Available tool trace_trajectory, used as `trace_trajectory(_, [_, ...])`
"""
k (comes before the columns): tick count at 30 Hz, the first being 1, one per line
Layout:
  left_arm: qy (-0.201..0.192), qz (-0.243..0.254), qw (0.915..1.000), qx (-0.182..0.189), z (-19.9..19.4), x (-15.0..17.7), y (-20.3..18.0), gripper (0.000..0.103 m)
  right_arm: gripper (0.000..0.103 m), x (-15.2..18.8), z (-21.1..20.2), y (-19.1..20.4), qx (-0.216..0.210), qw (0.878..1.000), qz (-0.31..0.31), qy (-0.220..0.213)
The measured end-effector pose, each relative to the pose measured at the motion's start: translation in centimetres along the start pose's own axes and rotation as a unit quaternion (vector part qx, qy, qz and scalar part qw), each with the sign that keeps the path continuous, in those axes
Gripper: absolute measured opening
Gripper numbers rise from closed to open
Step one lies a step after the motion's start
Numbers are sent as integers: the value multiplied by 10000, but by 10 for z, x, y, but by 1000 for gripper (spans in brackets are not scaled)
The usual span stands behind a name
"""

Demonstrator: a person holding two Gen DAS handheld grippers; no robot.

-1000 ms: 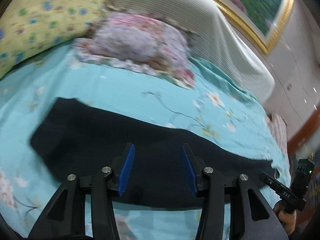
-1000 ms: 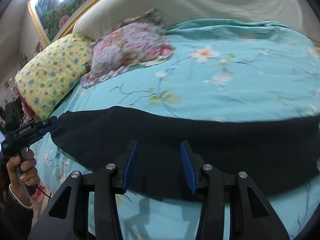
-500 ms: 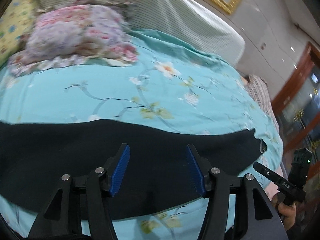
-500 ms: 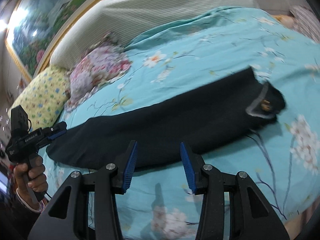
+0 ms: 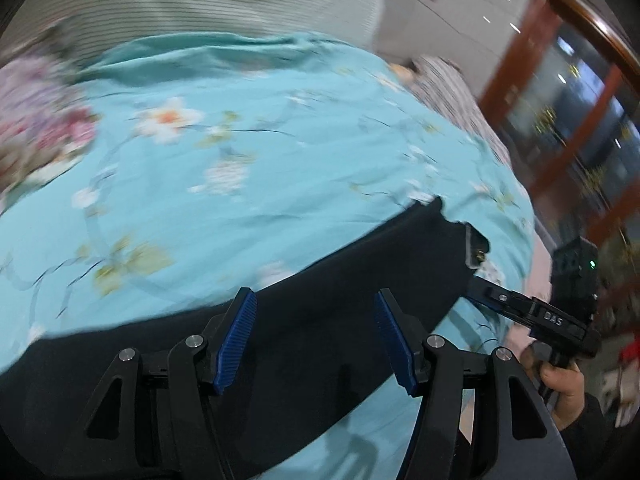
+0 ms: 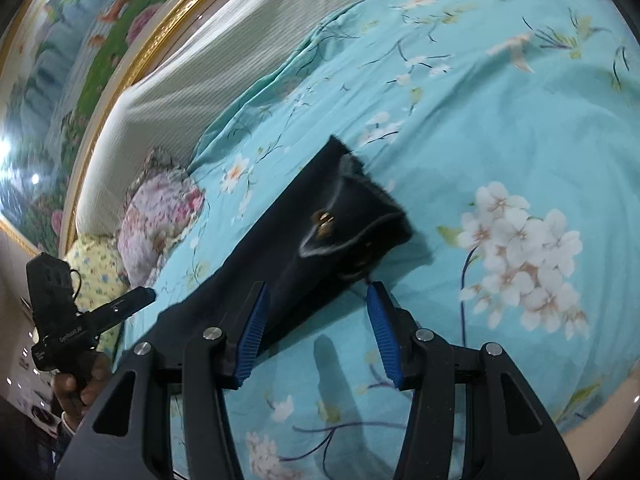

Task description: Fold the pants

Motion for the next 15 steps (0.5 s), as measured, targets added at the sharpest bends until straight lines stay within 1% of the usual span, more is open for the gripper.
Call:
trace_trajectory(6, [439,319,9976,435,50,-25,-32,63,52,-8,10,-12,-207,9992,323,-121])
trace_trajectory(8, [535,396,9964,523,64,-30,-38,64,50,-10,12,-14,-255,9987,407,-187])
trace_trajectory(9, [617,423,9957,555,74,-33,-41,64,45,-11,14,-15,-267,9985,420,-211])
trace_trajectory(10, [711,414,9947,610,83,-36,-42,64,33,-13,15,-17,-241,9985,425,-234])
trace_trajectory(12, [892,298,9931,699,105,-43,-44,64,13,-15,17,-21,-180,9985,459,-255])
trace_trajectory(14, [1026,244,9907,854,120,-47,-49,64,12,-18,17,-27,-300,9970,628,-327])
trace_trajectory(15, [1088,257,9896,906,129,-49,-53,64,12,-19,15,-28,-296,9969,619,-376])
Point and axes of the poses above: each gripper's, at about its wrist camera, not at the fingertips, and z roughly the way its jaws point, y to its left, x to its underside, the point moved 3 cm from there along z, roughly the way its jaws point, and after that the axes turned 5 degrees about -y, right-handed, at the moved point
